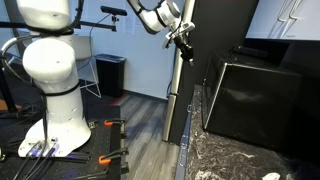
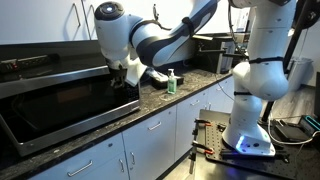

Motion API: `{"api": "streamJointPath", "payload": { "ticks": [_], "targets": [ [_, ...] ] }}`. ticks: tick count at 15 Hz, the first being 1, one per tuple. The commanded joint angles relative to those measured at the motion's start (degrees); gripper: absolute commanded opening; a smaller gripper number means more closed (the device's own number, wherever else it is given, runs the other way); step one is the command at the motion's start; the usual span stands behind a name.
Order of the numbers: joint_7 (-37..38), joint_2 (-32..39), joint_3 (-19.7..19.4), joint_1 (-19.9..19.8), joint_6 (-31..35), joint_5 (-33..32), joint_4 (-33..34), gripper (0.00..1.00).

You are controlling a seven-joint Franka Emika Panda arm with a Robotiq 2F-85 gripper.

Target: Close the microwave door

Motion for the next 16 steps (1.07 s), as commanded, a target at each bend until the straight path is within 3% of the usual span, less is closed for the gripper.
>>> {"api": "streamJointPath", "payload": {
  "ticks": [1,5,10,16],
  "targets": [
    [-3.04,-7.23,0.79,0.92,-2.56,12.35,-5.44,0.00],
    [-5.49,-14.98,1.46,1.07,-4.42,23.14,-11.38,0.00],
    [-11.26,-24.37,0.82,0.52,-5.32,31.70,-19.65,0.00],
    [-31.27,-33.99,-3.11,-0.28,-0.12,35.83,-31.12,0.00]
  ]
}}
